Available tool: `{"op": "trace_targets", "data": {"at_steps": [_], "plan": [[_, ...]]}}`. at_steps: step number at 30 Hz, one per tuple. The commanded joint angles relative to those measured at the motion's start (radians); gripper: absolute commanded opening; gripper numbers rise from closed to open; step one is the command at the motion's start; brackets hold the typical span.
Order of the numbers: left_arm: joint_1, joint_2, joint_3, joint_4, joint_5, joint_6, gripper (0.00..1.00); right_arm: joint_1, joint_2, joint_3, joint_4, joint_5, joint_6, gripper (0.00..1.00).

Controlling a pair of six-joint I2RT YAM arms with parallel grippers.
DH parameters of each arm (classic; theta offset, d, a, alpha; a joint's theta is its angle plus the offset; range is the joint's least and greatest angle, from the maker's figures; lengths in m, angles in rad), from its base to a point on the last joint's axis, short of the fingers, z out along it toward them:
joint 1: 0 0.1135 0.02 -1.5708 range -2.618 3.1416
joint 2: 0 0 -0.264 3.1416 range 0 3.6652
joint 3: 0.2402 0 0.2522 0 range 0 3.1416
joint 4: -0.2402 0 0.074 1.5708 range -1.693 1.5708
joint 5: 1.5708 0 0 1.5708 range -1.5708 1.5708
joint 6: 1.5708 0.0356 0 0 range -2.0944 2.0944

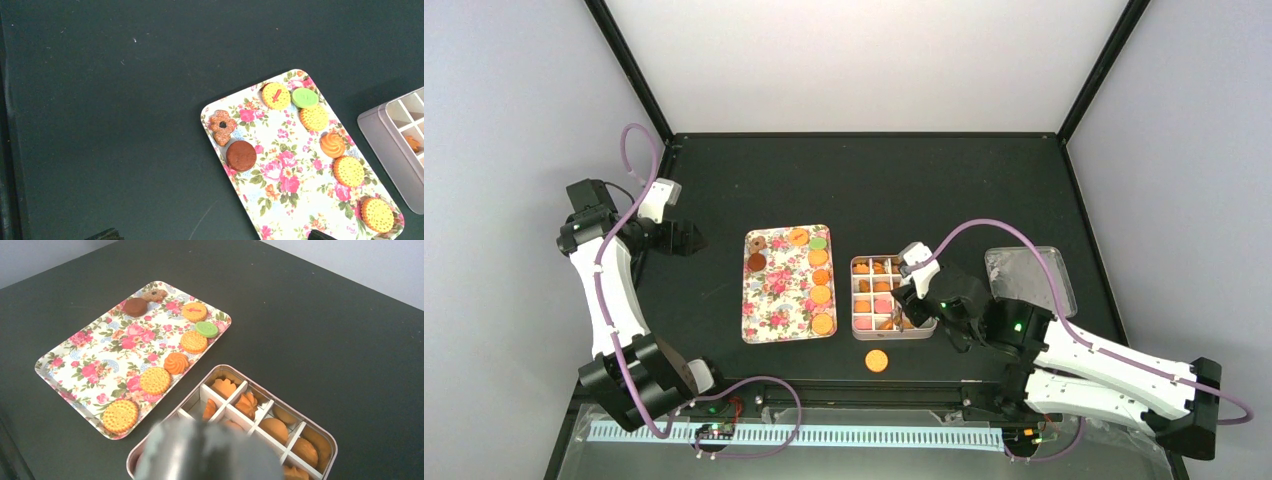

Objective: Pack the cookies

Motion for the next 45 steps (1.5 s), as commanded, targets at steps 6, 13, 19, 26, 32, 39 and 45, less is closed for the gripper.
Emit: {"op": "trace_targets", "data": {"at_steps": [6, 13, 19, 26, 32, 39, 45], "plan": [[-0.005, -0.031, 0.015, -0.026, 0.010, 0.030, 0.99, -0.024, -0.011, 0.071, 0.010, -0.001, -0.019, 0.38], [-0.006, -0.006, 0.027, -0.035, 0.012, 0.029, 0.99, -0.029, 0.107, 0.195, 0.092, -0.072, -0.100, 0.36], [-0.005, 0.005, 0.020, -0.036, -0.001, 0.030, 0.99, -0.029, 0.318, 0.320, 0.242, -0.194, -0.115, 0.36], [-0.006, 0.004, 0.025, -0.067, -0.011, 0.055, 0.99, -0.030, 0.649, 0.480, 0.360, -0.276, -0.127, 0.40], [-0.005, 0.000, 0.022, -0.066, -0.027, 0.061, 0.99, -0.030, 0.813, 0.546, 0.427, -0.267, -0.136, 0.40], [-0.006, -0.005, 0.025, -0.074, -0.028, 0.069, 0.99, -0.042, 0.910, 0.542, 0.469, -0.226, -0.138, 0.40], [-0.006, -0.006, 0.029, -0.076, -0.031, 0.074, 0.99, -0.044, 0.938, 0.517, 0.473, -0.222, -0.142, 0.40]]}}
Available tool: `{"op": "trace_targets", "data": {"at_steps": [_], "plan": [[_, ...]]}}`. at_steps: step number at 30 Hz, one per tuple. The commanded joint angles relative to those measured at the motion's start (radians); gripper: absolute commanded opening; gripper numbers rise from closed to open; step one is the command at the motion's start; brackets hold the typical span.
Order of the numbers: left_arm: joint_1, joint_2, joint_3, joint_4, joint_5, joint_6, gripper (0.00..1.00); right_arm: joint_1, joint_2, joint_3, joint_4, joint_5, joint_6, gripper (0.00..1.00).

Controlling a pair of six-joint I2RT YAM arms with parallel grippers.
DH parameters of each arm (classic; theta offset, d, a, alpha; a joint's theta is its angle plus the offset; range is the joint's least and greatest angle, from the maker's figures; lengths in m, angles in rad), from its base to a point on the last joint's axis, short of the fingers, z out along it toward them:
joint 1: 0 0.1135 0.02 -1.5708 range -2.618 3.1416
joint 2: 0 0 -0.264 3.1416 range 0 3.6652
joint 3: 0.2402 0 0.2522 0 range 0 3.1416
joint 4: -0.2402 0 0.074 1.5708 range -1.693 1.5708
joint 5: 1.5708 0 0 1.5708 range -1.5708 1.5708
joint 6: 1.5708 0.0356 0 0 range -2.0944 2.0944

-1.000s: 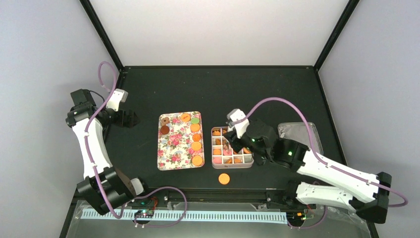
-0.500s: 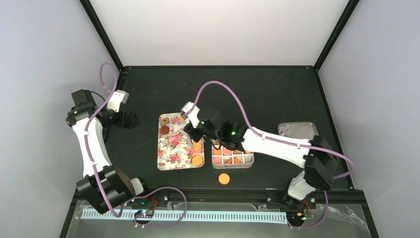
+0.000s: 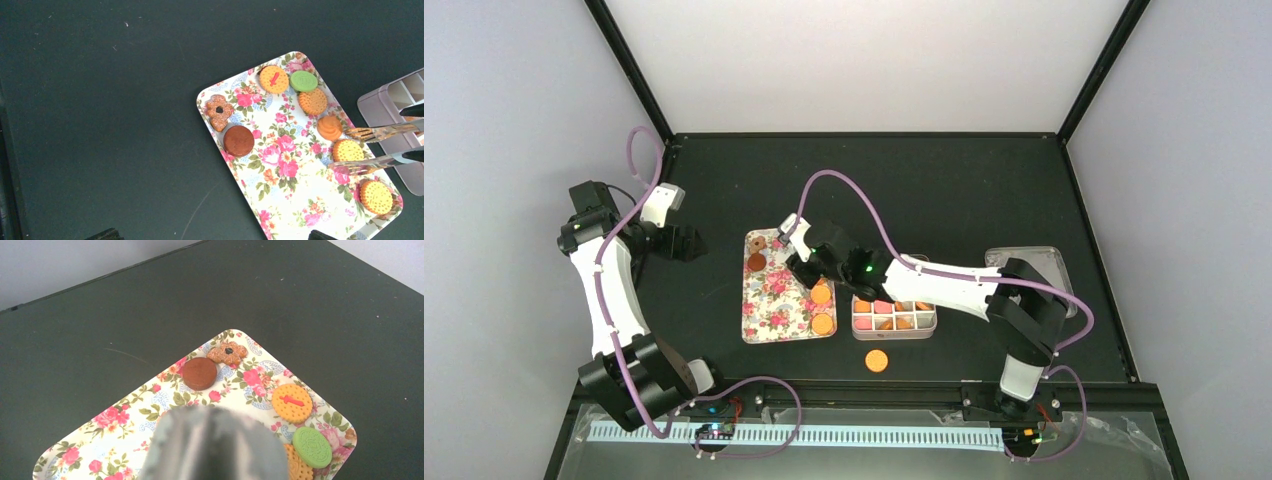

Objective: Pack the cookies

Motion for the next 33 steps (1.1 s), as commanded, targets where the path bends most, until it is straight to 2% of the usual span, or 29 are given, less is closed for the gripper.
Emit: {"op": "trace_targets", "data": {"at_steps": [1, 10, 17, 26, 33], "plan": [[-0.004, -0.008, 0.028, -0.021, -0.002, 0.026, 0.99, -0.006, 0.008, -0.002, 0.061, 0.028, -0.013, 0.40], [-0.004, -0.008, 0.031, -0.033, -0.001, 0.034, 0.99, -0.007, 0.012, 0.001, 0.066, -0.007, 0.009, 0.37], [-0.004, -0.007, 0.048, -0.063, -0.004, 0.062, 0.99, -0.054, -0.016, 0.086, 0.044, -0.024, 0.013, 0.37], [-0.003, 0.008, 0.056, -0.086, -0.050, 0.076, 0.99, -0.095, 0.079, 0.168, 0.032, -0.048, 0.020, 0.37], [-0.004, 0.009, 0.064, -0.084, -0.043, 0.074, 0.99, -0.096, 0.087, 0.122, 0.027, -0.054, 0.027, 0.36]]}}
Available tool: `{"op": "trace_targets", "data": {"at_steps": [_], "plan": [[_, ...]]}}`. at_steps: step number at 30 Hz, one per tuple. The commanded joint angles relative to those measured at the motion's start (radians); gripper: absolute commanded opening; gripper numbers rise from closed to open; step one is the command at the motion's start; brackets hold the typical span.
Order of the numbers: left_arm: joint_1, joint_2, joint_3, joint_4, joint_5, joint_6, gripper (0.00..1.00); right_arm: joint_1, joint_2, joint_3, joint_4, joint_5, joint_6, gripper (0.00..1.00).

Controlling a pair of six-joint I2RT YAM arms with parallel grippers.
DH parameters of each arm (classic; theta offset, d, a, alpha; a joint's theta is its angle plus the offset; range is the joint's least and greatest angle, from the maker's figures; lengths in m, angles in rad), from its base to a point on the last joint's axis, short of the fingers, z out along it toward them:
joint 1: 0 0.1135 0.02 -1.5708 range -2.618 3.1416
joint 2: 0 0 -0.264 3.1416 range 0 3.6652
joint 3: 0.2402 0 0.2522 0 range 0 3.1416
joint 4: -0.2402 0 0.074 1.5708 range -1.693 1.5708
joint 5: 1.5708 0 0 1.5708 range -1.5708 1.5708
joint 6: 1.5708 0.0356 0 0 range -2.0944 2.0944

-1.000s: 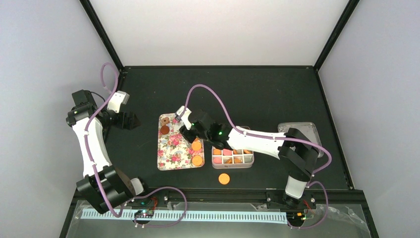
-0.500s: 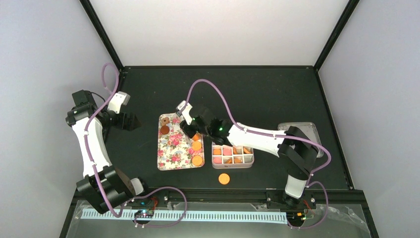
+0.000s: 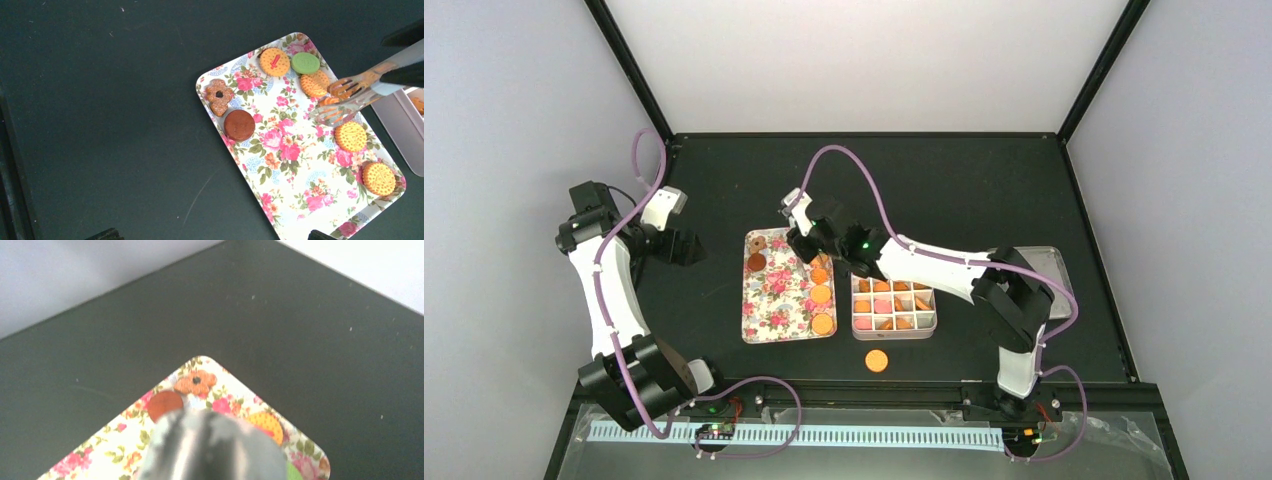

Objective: Pack the cookies

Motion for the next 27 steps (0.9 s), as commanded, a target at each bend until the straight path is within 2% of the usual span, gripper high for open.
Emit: {"op": "trace_targets", "data": {"at_steps": [1, 12, 19, 27], "plan": [[-0.003, 0.011, 0.049, -0.021, -0.003, 0.018, 0.99, 0.001, -0.012, -0.033, 0.019, -0.014, 0.014, 0.36], [-0.003, 0.017, 0.048, -0.023, 0.008, 0.019, 0.99, 0.007, -0.040, -0.111, 0.021, -0.017, 0.038, 0.34], [-0.004, 0.013, 0.053, -0.033, 0.017, 0.022, 0.99, 0.019, -0.034, -0.093, 0.016, -0.017, 0.048, 0.18], [-0.004, 0.007, 0.061, -0.039, 0.059, 0.031, 0.99, 0.006, -0.177, -0.076, -0.020, 0.027, 0.020, 0.11]]}}
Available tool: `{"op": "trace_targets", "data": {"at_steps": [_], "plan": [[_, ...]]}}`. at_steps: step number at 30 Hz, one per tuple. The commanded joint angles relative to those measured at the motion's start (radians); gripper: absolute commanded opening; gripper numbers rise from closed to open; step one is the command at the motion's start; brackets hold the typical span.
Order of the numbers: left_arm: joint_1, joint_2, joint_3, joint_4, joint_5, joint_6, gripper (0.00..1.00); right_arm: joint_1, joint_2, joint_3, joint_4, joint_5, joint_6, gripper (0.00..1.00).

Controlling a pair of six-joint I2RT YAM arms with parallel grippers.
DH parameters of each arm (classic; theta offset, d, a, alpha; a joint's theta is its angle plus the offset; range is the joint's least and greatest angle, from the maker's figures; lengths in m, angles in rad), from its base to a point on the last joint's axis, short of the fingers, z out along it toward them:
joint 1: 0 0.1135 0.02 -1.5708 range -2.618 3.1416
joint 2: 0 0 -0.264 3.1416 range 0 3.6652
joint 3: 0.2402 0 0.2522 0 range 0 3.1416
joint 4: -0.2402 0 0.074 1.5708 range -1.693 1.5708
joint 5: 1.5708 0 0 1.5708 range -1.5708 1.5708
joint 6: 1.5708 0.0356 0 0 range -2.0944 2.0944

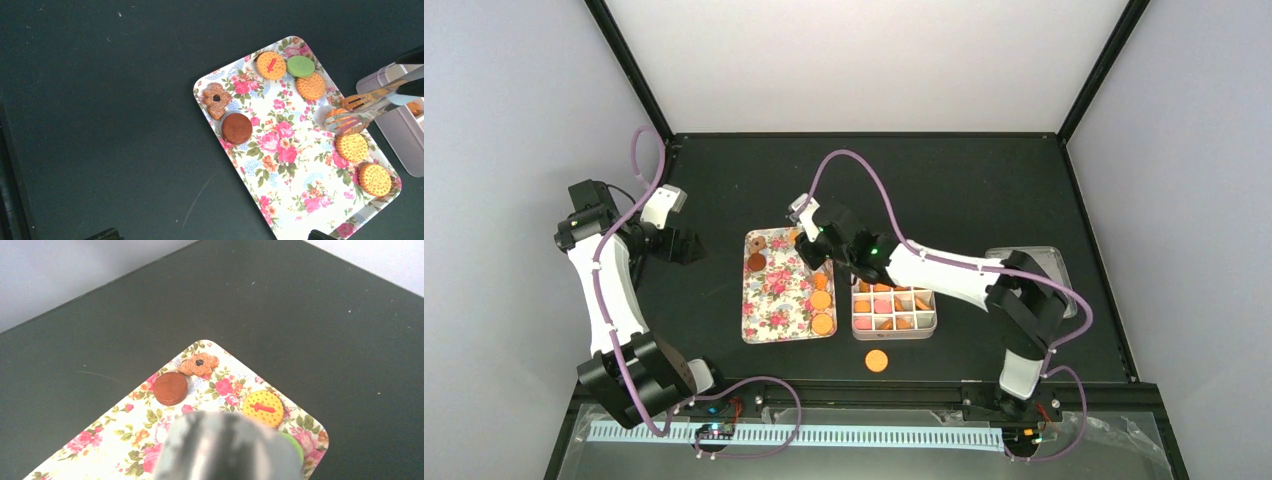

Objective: Pack the cookies

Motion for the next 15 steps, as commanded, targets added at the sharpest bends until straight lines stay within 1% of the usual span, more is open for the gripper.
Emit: {"op": "trace_targets", "data": {"at_steps": [1, 4, 7, 15], "plan": [[-0.003, -0.008, 0.046, -0.039, 0.067, 0.034, 0.99, -0.013, -0.157, 0.006, -0.013, 0.022, -0.007, 0.11], [-0.006, -0.016, 0.037, -0.013, 0.096, 0.028, 0.99, -0.032, -0.264, -0.054, -0.029, 0.026, 0.016, 0.10], [-0.015, -0.006, 0.035, -0.004, 0.098, 0.018, 0.99, -0.044, -0.384, -0.134, -0.083, 0.065, 0.039, 0.09], [-0.031, 0.017, 0.012, 0.006, 0.121, 0.016, 0.99, -0.054, -0.741, -0.342, -0.356, 0.244, 0.105, 0.09]]}}
